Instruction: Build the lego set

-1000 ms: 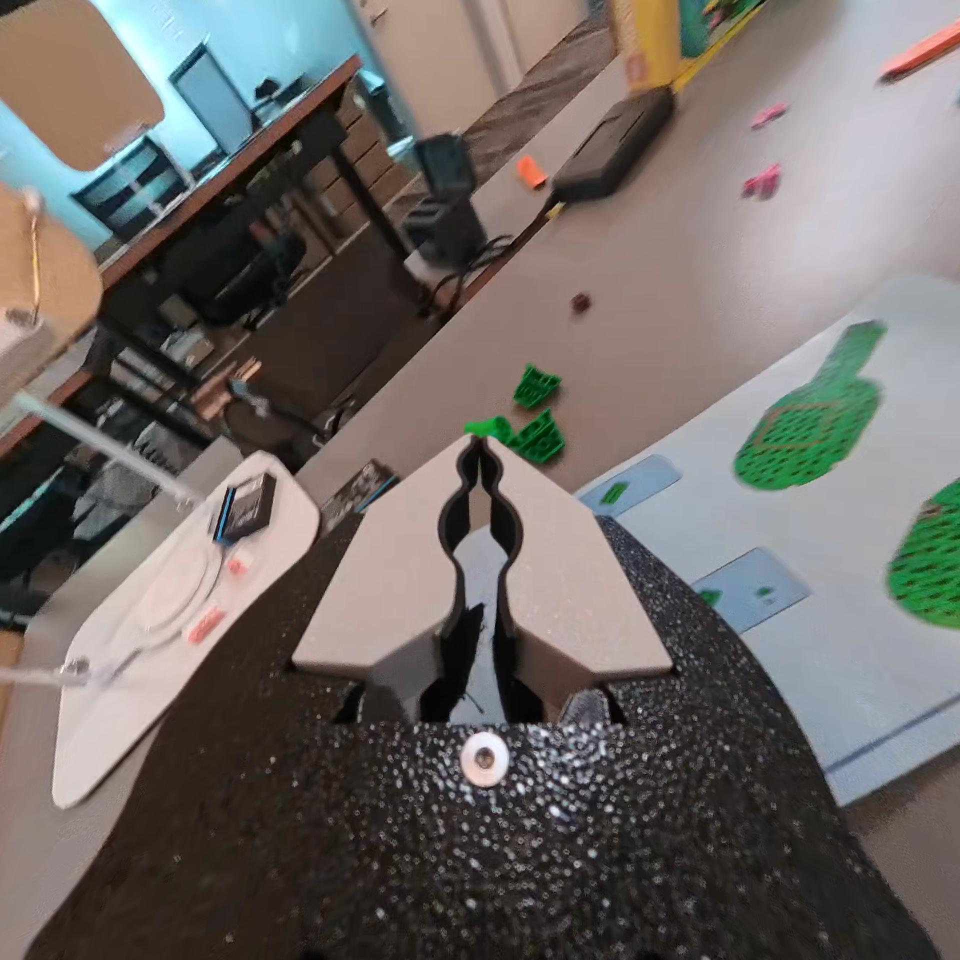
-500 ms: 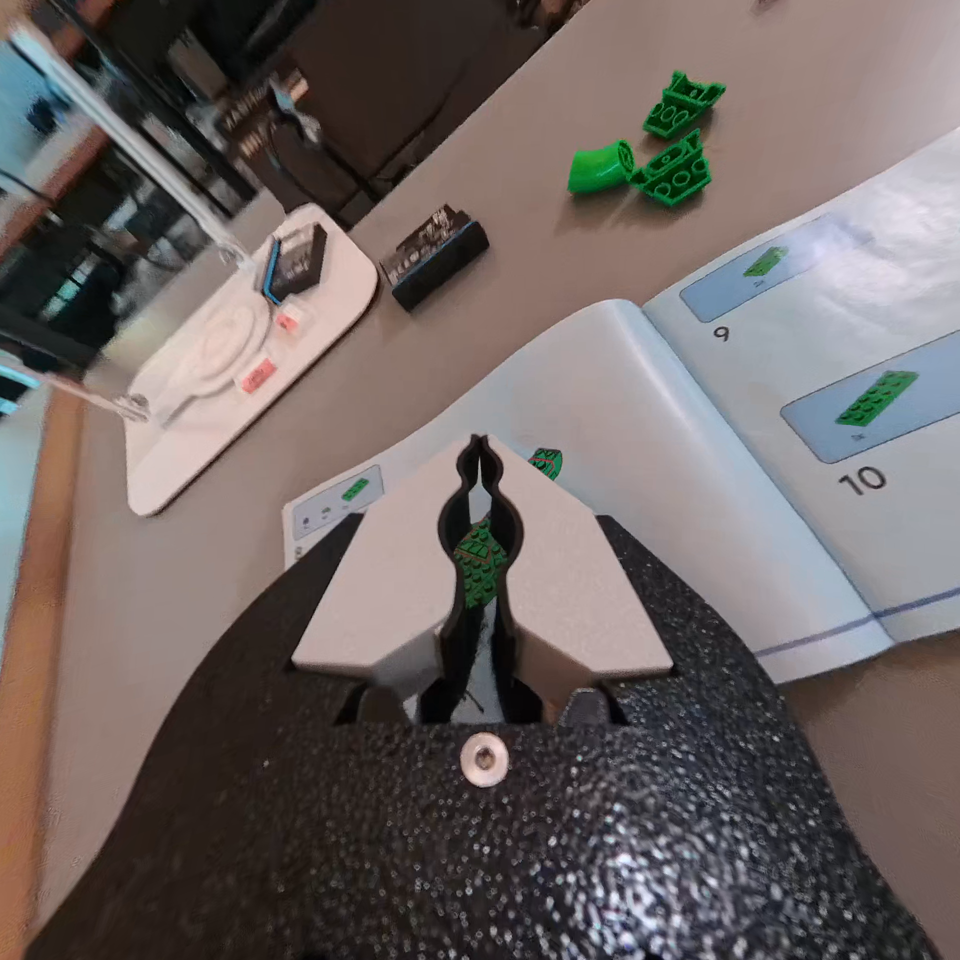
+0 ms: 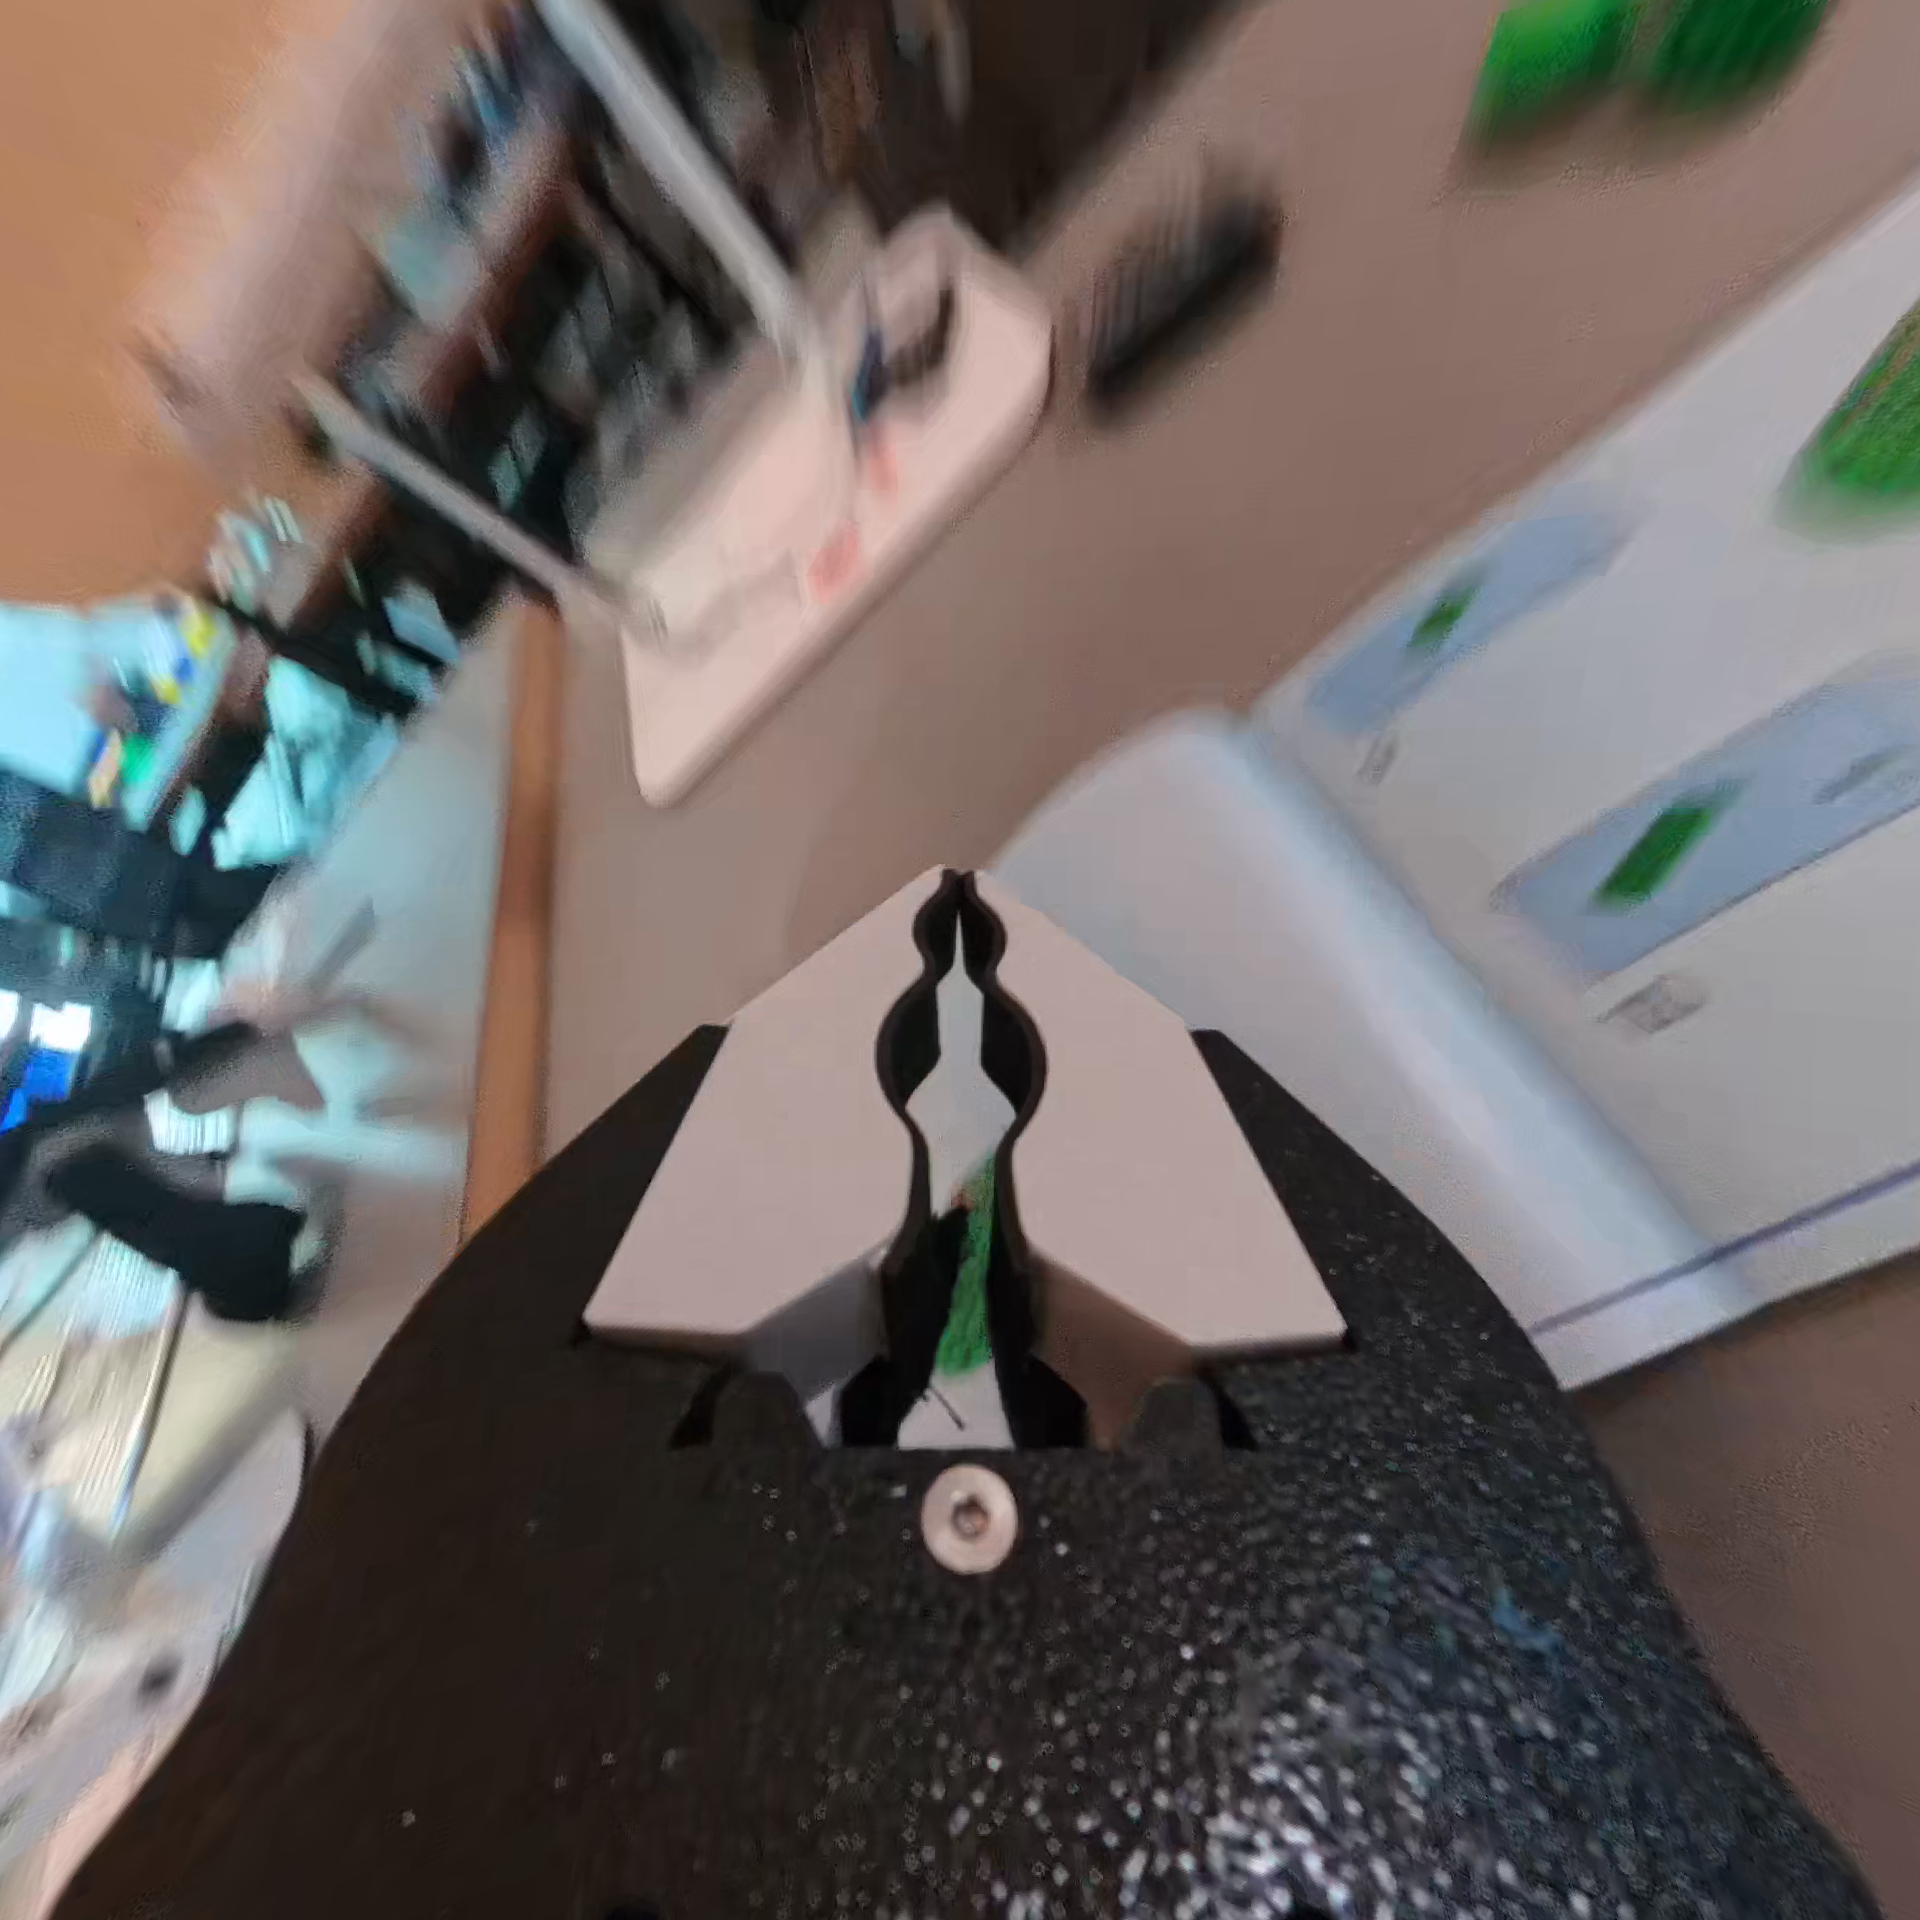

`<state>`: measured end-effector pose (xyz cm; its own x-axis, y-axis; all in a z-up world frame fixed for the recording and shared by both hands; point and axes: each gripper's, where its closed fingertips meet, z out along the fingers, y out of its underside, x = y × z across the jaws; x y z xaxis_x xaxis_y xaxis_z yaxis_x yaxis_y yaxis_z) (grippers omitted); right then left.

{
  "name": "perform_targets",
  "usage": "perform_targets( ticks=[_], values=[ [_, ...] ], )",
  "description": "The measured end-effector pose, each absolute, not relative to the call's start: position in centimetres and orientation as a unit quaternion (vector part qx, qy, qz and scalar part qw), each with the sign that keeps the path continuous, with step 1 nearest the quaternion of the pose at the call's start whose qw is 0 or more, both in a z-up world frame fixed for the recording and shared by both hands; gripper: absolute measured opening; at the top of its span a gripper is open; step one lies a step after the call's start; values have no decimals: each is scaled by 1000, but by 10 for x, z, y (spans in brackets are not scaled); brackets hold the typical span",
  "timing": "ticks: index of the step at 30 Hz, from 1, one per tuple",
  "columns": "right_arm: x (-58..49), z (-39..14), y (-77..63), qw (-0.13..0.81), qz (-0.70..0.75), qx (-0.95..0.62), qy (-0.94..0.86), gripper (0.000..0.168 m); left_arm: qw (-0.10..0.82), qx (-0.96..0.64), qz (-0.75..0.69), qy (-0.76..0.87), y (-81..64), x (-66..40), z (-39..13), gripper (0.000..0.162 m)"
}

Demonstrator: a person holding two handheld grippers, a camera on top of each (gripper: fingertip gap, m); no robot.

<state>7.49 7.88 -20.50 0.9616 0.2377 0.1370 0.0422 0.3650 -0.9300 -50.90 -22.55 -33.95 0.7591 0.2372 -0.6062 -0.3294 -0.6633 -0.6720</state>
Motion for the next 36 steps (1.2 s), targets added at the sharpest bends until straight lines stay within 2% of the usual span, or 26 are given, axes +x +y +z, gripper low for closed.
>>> perform_targets(
  ticks=[3,4,6,10,14,16,17,20,25,32,36],
  values=[
    [69,-209,75,812,87,-558,-144,19,626,-726,263,111,-189,-418,-258,0],
    [66,-213,74,803,103,-567,-156,22,675,-689,217,150,-183,-379,-243,0],
    [61,-218,69,773,123,-588,-204,25,717,-634,164,239,-176,-311,-236,0],
    [54,-263,48,636,142,-682,-331,21,750,-558,58,352,-176,-212,-253,0],
    [65,-317,16,507,142,-775,-349,17,779,-504,-33,372,-172,-162,-264,1],
    [64,-341,3,459,133,-798,-368,20,766,-512,-49,386,-164,-152,-270,1],
    [64,-350,1,440,125,-804,-380,28,767,-511,-57,384,-162,-151,-270,1],
    [57,-369,-3,410,138,-814,-387,39,758,-523,-82,380,-162,-155,-273,3],
    [62,-377,4,399,132,-835,-356,25,757,-528,-87,376,-162,-160,-274,3],
    [65,-377,3,394,126,-837,-357,21,744,-539,-104,380,-159,-158,-279,3],
    [38,-355,-5,437,144,-794,-397,16,745,-549,-115,360,-155,-163,-277,2]
  ],
)
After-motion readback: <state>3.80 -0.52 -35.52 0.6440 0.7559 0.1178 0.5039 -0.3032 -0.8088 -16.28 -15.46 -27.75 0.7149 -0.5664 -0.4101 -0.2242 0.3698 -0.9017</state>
